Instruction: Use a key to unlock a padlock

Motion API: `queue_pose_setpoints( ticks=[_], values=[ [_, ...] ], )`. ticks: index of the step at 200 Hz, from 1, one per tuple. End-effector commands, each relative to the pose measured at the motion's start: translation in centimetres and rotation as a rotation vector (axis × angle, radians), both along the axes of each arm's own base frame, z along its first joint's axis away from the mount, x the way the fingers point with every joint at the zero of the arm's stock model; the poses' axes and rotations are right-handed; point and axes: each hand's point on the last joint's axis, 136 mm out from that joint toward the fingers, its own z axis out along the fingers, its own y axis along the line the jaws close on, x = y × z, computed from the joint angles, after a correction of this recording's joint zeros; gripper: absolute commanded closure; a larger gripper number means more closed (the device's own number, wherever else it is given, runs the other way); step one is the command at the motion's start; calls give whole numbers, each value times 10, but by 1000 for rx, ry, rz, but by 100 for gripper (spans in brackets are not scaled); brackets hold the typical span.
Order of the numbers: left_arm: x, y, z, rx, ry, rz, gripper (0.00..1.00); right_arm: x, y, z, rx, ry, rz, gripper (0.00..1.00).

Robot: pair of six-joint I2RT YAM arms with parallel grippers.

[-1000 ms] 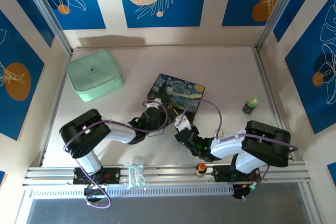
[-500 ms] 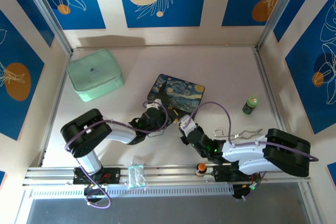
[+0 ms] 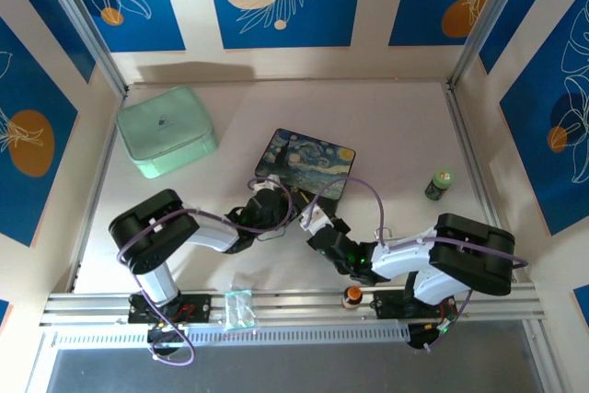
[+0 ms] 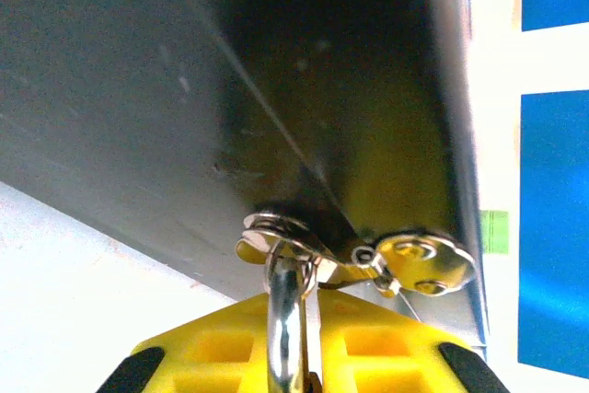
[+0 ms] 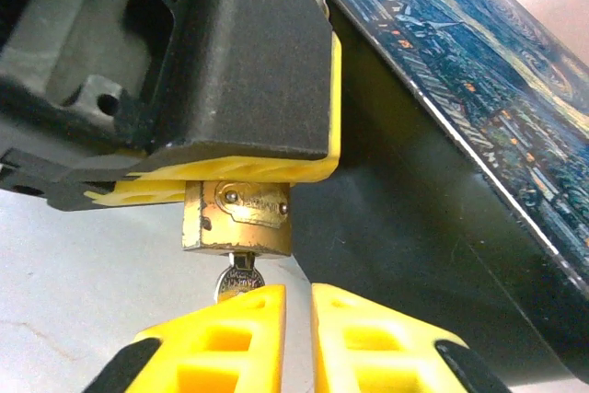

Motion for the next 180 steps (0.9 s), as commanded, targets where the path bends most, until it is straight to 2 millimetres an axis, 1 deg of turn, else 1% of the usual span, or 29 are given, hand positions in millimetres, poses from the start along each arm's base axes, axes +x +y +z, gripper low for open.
queue_pose_setpoints(
  ticks=[1,20,34,42,56,69,82,111,121,134,149,165,180],
  values=[
    [0,-17,30,-122,-41,-42,100,9,17,19,42,-70,-7,83],
    [-1,-16,32,-121,-44,-39,100,9,18,13,23,-72,-9,80],
    [-2,-15,33,-112,-45,-41,100,11,19,13,32,-89,-8,75],
    [-2,-15,33,-112,-46,-42,100,13,20,13,34,-93,-6,75],
    [-2,-14,33,-115,-44,-43,100,14,27,14,50,-88,19,73],
    [-2,-14,33,-112,-45,-38,100,10,38,16,62,-92,66,70],
    [-1,-13,34,-113,-50,-35,100,9,43,17,57,-110,85,68],
    [-1,-14,38,-113,-58,-40,100,10,44,9,36,-113,86,63],
    [-1,-13,38,-107,-60,-40,100,10,44,8,32,-116,82,63],
    [-1,-11,40,-106,-63,-36,100,12,43,12,42,-130,65,63],
    [-2,-10,40,-110,-61,-33,100,15,42,16,52,-140,46,60],
    [-2,-9,40,-115,-59,-30,100,13,44,19,74,-142,56,59],
    [-1,-9,39,-110,-61,-29,100,8,46,21,100,-142,84,48]
  ],
)
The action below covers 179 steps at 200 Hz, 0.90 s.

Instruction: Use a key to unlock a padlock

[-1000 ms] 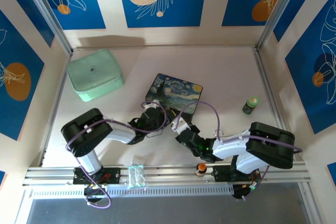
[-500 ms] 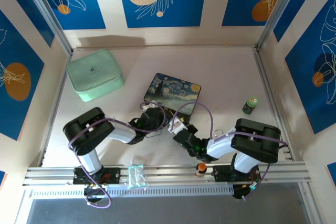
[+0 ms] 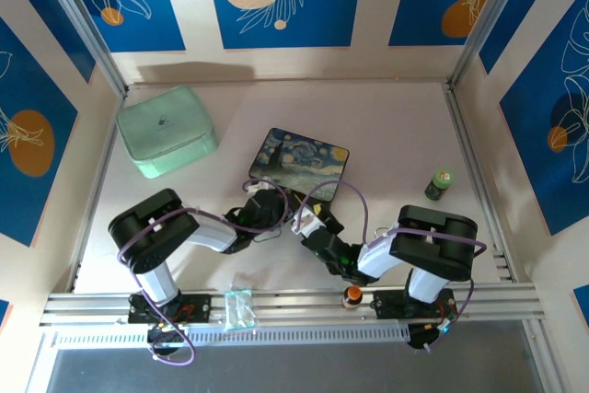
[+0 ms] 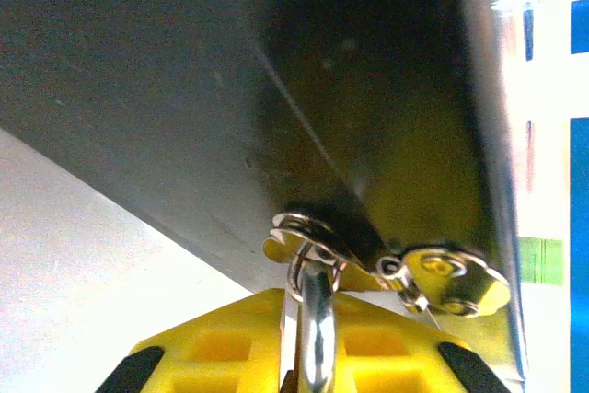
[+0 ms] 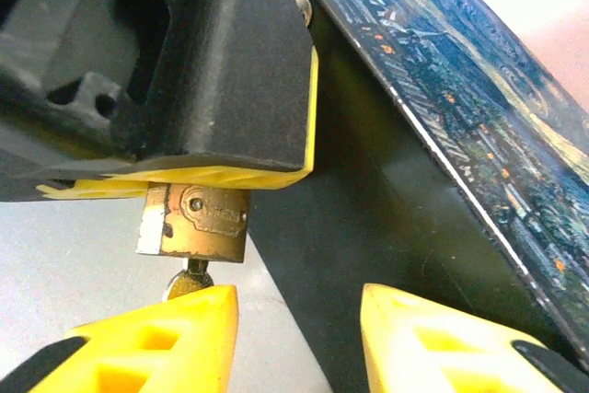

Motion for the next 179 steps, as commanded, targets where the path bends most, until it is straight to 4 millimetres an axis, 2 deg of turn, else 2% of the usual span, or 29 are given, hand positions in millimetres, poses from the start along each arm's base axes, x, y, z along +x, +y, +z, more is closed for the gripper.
queue_pose_setpoints(
  ticks=[1,36,89,114,129,143,164,179],
  values=[
    [-6,-28,55,-185,-76,-80,100,-4,34,32,181,-35,84,48],
    [-4,-23,53,-182,-75,-68,100,-9,32,29,160,-39,102,45],
    [-6,-25,66,-222,-77,-81,100,5,34,33,121,-81,18,48],
    [-8,-25,69,-237,-71,-86,100,10,45,35,139,-93,16,58],
    [-11,-24,67,-247,-60,-89,100,14,46,41,205,-78,6,75],
    [-13,-23,65,-264,-48,-86,100,21,44,42,226,-47,-22,84],
    [-14,-20,61,-260,-40,-83,100,29,36,47,258,-31,-53,90],
    [-15,-19,60,-256,-42,-81,100,28,28,47,296,-3,-43,92]
  ],
)
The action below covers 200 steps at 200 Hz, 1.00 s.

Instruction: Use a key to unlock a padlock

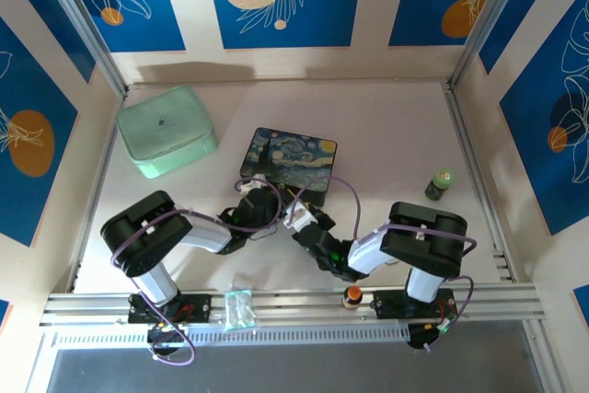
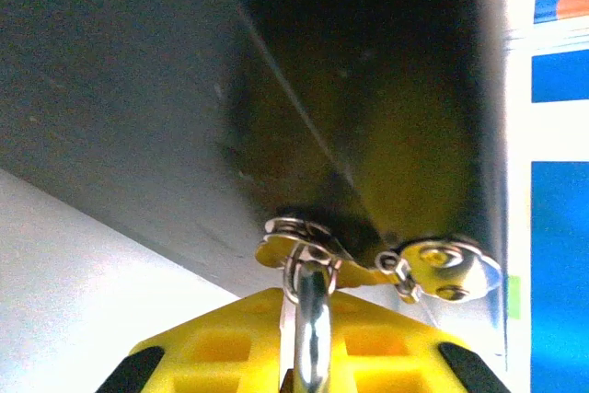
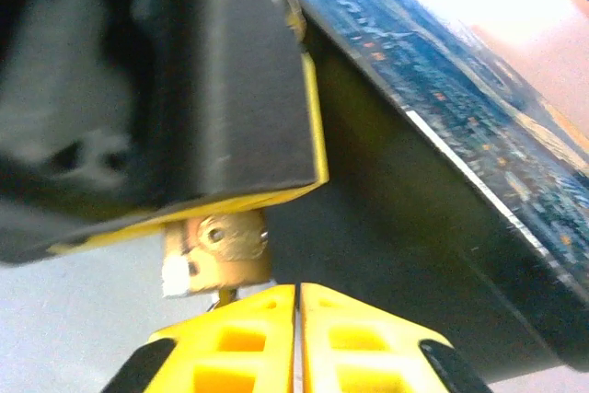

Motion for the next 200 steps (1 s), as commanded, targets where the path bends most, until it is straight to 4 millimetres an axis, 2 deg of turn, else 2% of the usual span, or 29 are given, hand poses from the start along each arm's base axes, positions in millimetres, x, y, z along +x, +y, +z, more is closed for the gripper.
queue_pose_setpoints(
  ticks=[1,13,31,40,61,69,107,114,118,121,137,161,190,200],
  values=[
    [-23,-34,46,-186,-45,-157,100,10,10,33,218,4,5,92],
    [-22,-32,45,-176,-45,-154,100,1,9,31,278,77,85,93],
    [-20,-30,42,-169,-46,-147,100,-13,5,14,346,298,188,93],
    [-19,-29,43,-165,-54,-146,100,-21,3,14,391,378,243,93],
    [-14,-23,37,-115,-56,-133,100,-30,-7,32,403,342,282,91],
    [-11,-19,35,-90,-58,-125,100,-32,-12,36,383,335,273,86],
    [2,-13,36,-15,-68,-114,100,-45,-25,58,345,307,291,48],
    [4,-13,38,-20,-69,-112,100,-50,-25,63,320,277,308,26],
    [4,-14,38,-23,-70,-115,100,-51,-25,66,299,246,309,5],
    [6,-15,40,-25,-72,-115,100,-53,-25,69,281,216,311,0],
    [9,-15,42,-25,-72,-117,100,-59,-23,86,182,56,327,1],
    [15,-15,45,-24,-69,-117,100,-52,-22,93,75,5,319,2],
    [22,-10,51,-72,-56,-103,100,-33,-17,87,-61,-24,308,7],
    [25,-8,54,-84,-45,-98,100,-21,-16,91,-46,-51,284,8]
  ],
)
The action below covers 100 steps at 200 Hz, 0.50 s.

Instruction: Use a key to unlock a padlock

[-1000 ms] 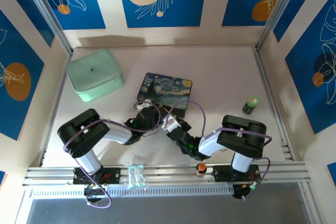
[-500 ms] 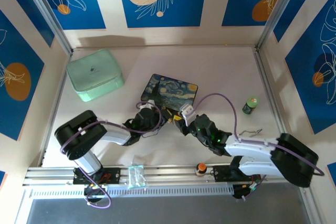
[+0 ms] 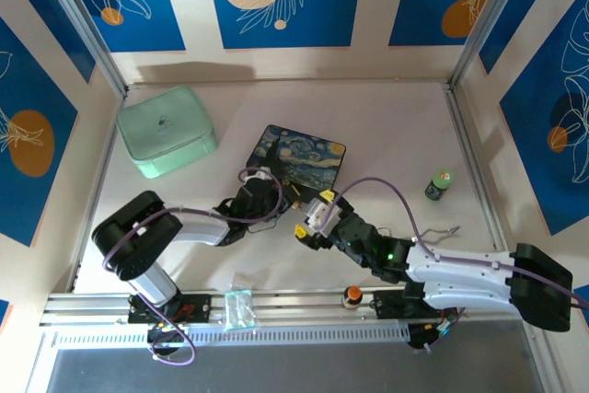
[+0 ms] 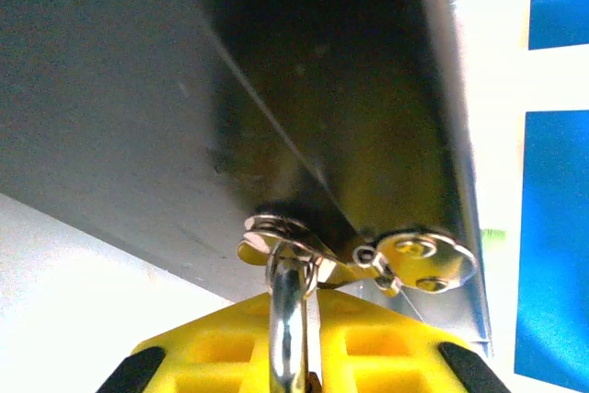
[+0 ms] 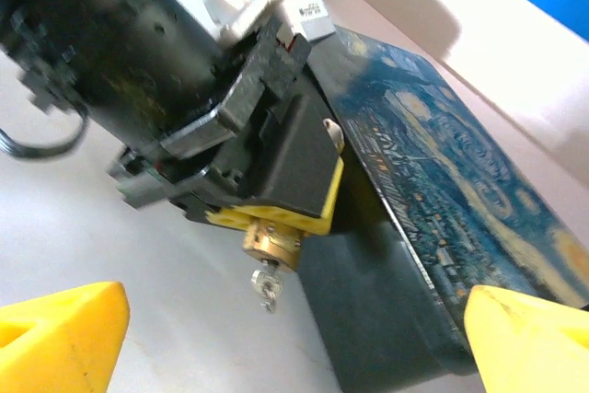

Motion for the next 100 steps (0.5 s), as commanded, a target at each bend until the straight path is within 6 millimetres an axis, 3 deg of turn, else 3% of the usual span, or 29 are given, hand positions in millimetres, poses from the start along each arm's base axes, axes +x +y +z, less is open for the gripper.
queue_pose_setpoints(
  ticks=[1,34,73,100],
  values=[
    [17,-3,39,-100,-56,11,100,26,0,17,-56,-115,-45,8],
    [19,-4,51,-93,-68,0,100,35,14,17,4,-89,16,31],
    [27,2,50,-119,-58,11,100,29,37,-5,-22,-81,71,32],
    [27,0,53,-140,-59,5,100,48,46,-11,-57,-119,6,32]
  ],
)
